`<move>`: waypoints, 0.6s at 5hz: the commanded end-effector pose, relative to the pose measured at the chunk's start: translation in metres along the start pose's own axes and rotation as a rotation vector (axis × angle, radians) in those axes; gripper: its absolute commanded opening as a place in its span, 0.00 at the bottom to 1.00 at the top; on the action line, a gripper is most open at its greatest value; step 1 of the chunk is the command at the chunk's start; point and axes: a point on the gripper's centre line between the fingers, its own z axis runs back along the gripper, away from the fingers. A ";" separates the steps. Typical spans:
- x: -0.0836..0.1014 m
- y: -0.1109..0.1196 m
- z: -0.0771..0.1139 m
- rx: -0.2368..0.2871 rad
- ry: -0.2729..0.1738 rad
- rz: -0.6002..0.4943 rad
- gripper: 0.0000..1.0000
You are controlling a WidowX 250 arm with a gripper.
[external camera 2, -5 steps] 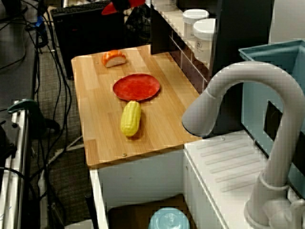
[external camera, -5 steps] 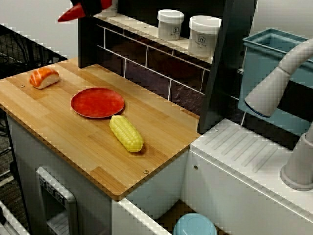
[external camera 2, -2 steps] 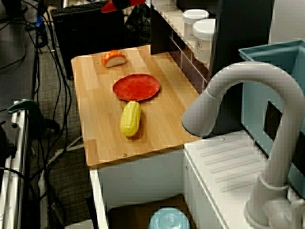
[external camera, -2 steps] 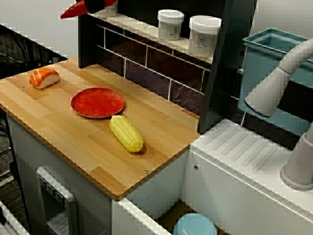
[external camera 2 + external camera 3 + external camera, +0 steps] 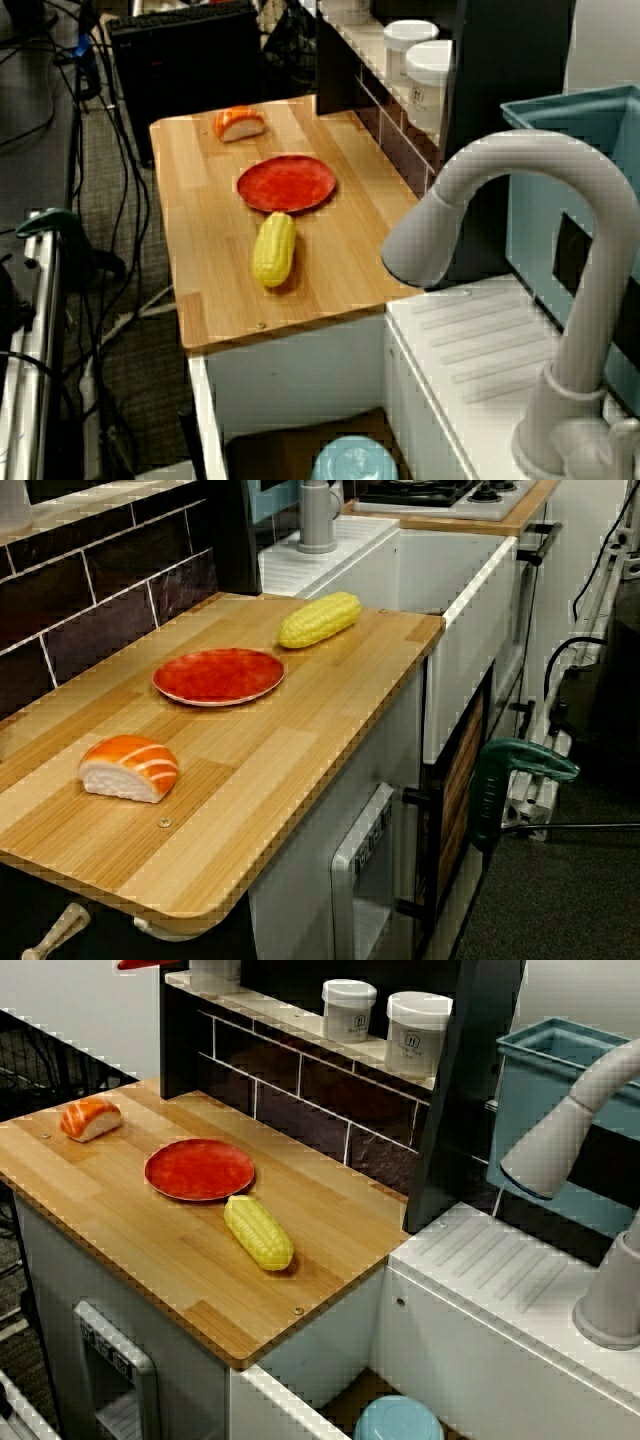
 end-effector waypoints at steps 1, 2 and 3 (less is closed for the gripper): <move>-0.016 0.007 0.015 -0.147 0.021 -0.025 0.00; -0.017 0.013 0.016 -0.205 0.026 -0.018 0.00; -0.019 0.012 0.015 -0.282 0.031 -0.024 0.00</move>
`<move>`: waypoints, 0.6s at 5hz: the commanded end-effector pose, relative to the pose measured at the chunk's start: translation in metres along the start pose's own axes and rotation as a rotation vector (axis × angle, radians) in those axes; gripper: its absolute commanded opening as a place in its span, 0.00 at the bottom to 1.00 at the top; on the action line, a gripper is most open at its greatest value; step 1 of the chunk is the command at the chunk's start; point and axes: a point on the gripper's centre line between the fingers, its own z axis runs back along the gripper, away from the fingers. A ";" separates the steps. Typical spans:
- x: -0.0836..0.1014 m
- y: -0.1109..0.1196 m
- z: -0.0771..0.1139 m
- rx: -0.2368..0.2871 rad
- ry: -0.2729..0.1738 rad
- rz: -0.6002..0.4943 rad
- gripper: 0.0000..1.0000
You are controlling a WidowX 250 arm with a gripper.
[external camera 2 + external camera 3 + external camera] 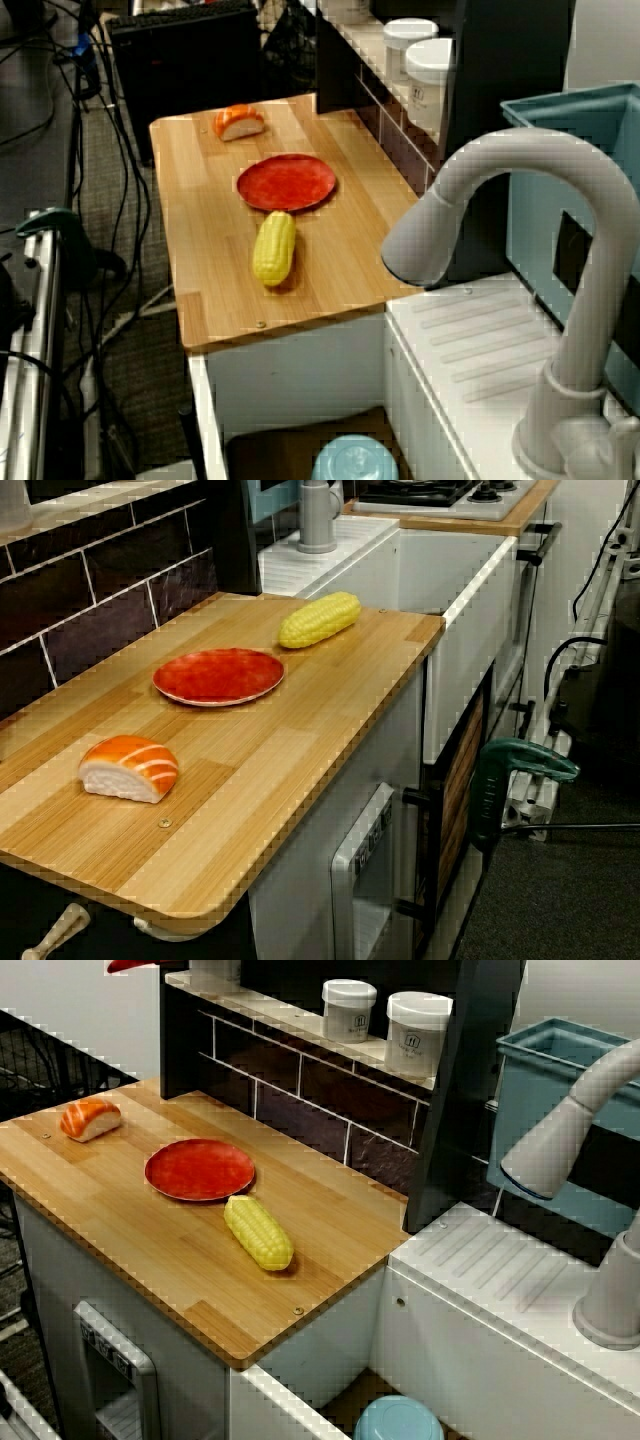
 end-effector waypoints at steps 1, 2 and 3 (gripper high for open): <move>-0.016 -0.001 0.010 -0.108 0.006 -0.048 0.00; -0.016 -0.002 0.009 -0.107 0.007 -0.049 0.00; -0.015 -0.002 0.008 -0.129 0.023 -0.055 0.00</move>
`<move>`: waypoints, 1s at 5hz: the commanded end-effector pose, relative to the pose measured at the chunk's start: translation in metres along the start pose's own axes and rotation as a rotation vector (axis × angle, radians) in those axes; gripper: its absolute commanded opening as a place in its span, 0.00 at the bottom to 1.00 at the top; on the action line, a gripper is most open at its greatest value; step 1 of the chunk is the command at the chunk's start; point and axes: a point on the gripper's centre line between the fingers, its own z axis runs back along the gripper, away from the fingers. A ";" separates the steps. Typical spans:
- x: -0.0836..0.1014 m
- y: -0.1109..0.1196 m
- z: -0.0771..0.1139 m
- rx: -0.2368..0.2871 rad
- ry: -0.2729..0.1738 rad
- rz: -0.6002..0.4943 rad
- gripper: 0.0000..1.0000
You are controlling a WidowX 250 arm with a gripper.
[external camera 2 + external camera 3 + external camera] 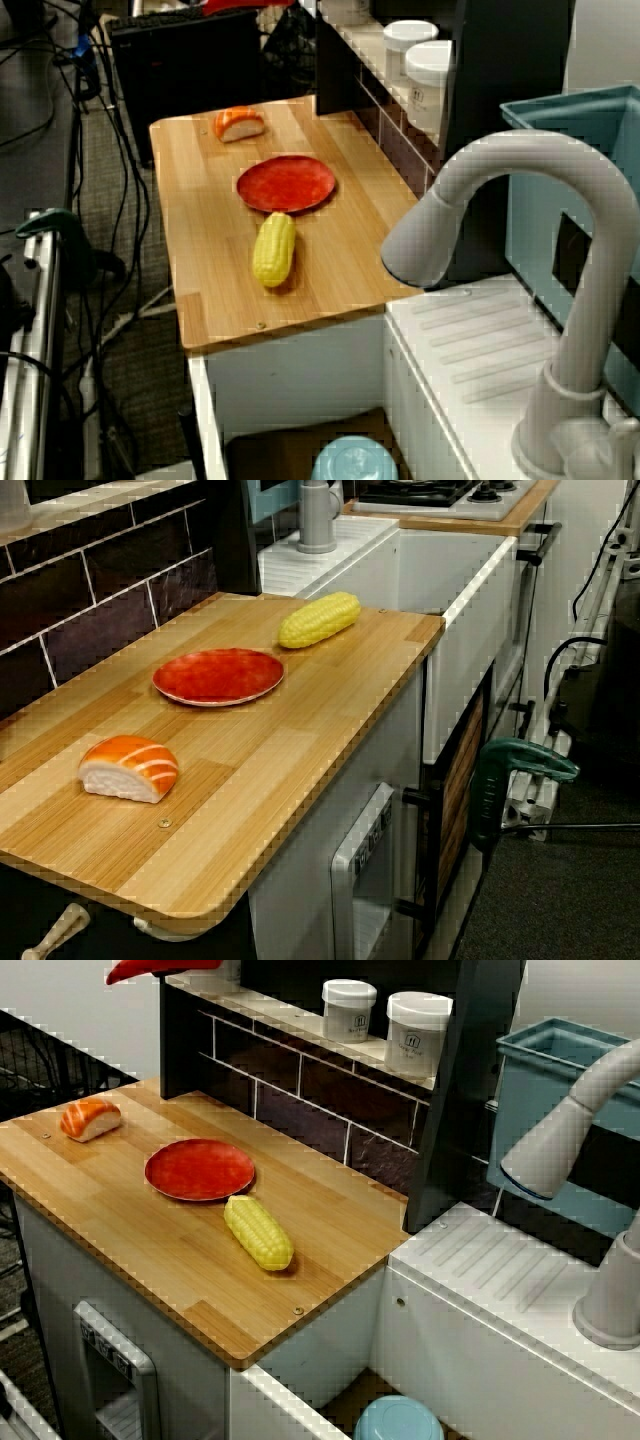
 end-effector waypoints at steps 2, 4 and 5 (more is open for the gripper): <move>-0.013 -0.004 0.002 0.236 -0.098 -0.002 0.00; -0.012 0.000 -0.033 0.481 -0.138 -0.001 0.00; -0.013 0.003 -0.038 0.553 -0.162 0.004 0.00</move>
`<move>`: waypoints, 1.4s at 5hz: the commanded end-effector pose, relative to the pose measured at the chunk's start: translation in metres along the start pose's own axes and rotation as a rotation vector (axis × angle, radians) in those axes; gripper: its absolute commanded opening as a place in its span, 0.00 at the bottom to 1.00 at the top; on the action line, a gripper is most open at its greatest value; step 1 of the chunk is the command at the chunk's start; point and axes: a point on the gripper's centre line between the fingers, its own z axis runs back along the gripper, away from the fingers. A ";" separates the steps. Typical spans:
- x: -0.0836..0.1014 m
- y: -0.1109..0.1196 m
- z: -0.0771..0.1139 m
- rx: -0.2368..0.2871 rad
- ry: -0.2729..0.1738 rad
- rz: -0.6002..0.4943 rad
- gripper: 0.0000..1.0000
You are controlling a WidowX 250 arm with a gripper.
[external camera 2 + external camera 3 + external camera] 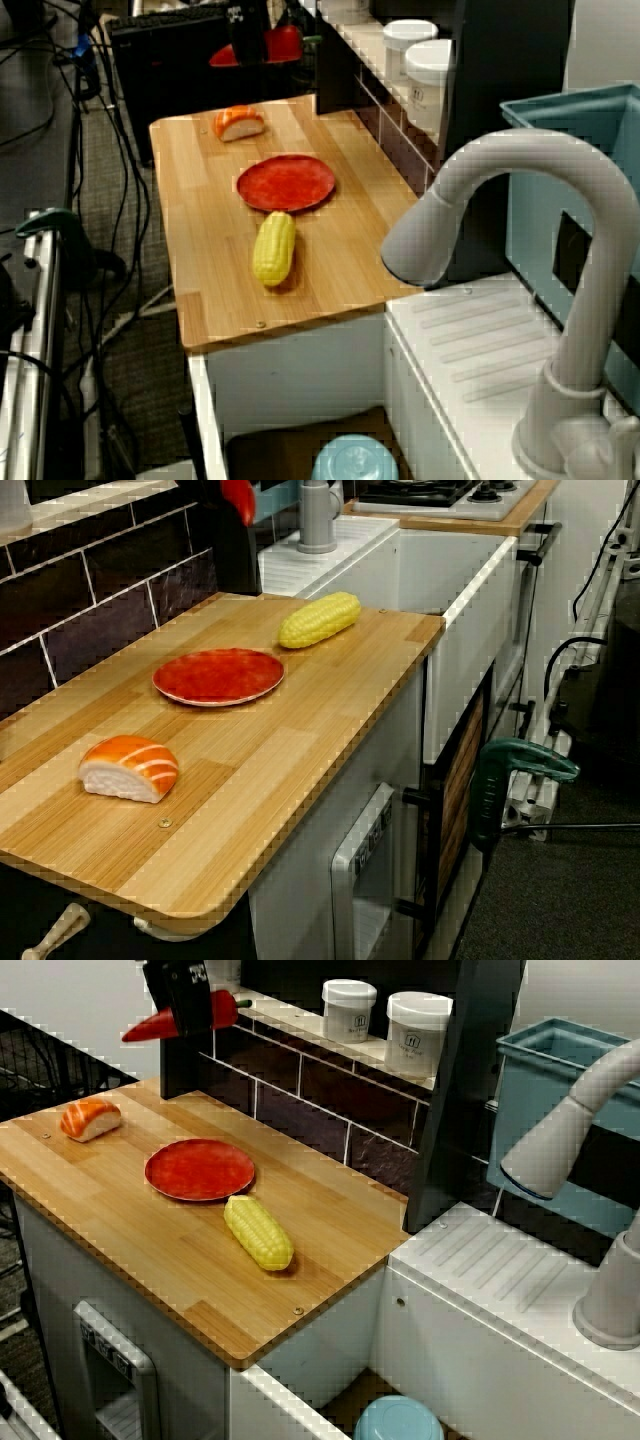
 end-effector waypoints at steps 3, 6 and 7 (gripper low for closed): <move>-0.040 0.025 -0.001 0.253 0.014 -0.032 0.00; -0.061 0.060 -0.004 0.329 0.064 0.056 0.00; -0.070 0.068 -0.012 0.333 0.087 0.070 0.00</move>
